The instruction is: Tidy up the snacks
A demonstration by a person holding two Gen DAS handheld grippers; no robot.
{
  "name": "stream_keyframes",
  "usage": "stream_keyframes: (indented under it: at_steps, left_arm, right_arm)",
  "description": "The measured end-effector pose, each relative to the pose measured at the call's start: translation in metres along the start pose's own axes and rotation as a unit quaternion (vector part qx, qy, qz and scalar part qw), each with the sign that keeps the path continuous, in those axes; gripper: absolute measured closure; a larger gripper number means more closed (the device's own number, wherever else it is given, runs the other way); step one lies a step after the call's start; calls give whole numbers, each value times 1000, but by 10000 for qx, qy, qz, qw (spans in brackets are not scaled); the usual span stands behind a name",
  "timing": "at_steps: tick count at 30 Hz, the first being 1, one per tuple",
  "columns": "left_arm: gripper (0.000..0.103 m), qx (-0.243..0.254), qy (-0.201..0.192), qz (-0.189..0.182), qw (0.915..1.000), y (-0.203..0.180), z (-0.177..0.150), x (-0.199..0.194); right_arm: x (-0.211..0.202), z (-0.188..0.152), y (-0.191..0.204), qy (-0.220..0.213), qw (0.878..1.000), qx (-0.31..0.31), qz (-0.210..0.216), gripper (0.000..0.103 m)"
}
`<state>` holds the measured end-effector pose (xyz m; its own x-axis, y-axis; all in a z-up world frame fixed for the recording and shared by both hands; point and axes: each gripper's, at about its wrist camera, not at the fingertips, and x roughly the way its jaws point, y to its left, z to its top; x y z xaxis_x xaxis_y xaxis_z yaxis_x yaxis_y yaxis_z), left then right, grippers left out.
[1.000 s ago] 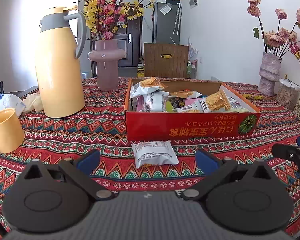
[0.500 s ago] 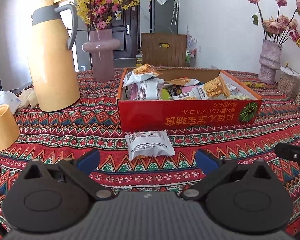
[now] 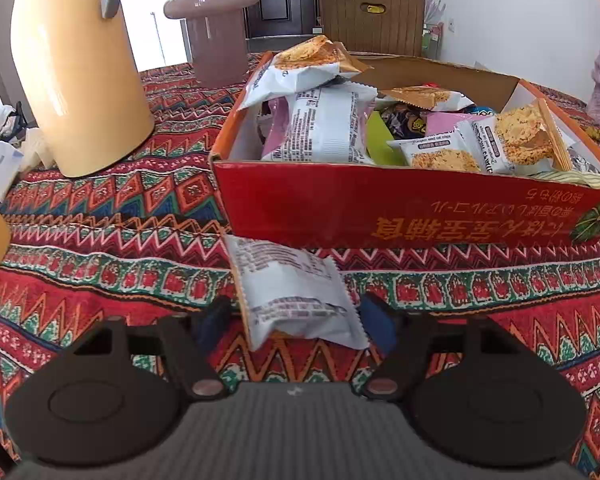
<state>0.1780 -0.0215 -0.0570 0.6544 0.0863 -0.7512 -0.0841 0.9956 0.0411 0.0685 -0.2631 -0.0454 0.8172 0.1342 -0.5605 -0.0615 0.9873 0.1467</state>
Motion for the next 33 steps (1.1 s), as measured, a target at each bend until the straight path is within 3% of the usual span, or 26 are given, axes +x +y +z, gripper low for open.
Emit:
stream_keyframes:
  at_steps: [1, 2, 3, 7, 14, 20, 21, 23, 25, 27, 33]
  left_arm:
    - [52, 5, 5, -81, 10000, 0, 0, 0]
    - [59, 10, 8, -154, 9999, 0, 0, -2]
    - [80, 2, -1, -200, 9998, 1, 0, -6]
    - [84, 43, -284, -445, 9986, 0, 1, -29]
    - [84, 415, -1351, -991, 9850, -24, 29, -88]
    - [84, 452, -1514, -729, 9847, -51, 70, -72]
    - [82, 421, -1496, -656, 9857, -53, 75, -66]
    - [68, 381, -1468, -505, 9871, -53, 77, -57]
    - [20, 336, -1573, -425, 9861, -49, 73, -57]
    - [0, 295, -1817, -386, 9822, -44, 66, -65]
    - [0, 355, -2128, -605, 9746, -21, 34, -101]
  right_arm:
    - [2, 0, -1, 9, 10000, 12, 8, 0]
    - [4, 0, -2, 16, 10000, 23, 16, 0]
    - [6, 1, -3, 21, 10000, 33, 21, 0]
    - [13, 2, -8, 24, 9999, 84, 52, 0]
    - [22, 11, -12, -46, 9999, 106, 113, 0]
    - [26, 23, -15, -179, 9997, 119, 98, 0]
    - [26, 26, -17, -208, 9997, 126, 78, 0]
    - [28, 31, -19, -259, 9996, 140, 42, 0]
    - [29, 34, -21, -294, 9995, 149, 15, 0]
    - [30, 36, -21, -313, 9994, 141, 12, 0]
    - [26, 34, -13, -302, 9995, 56, 89, 0]
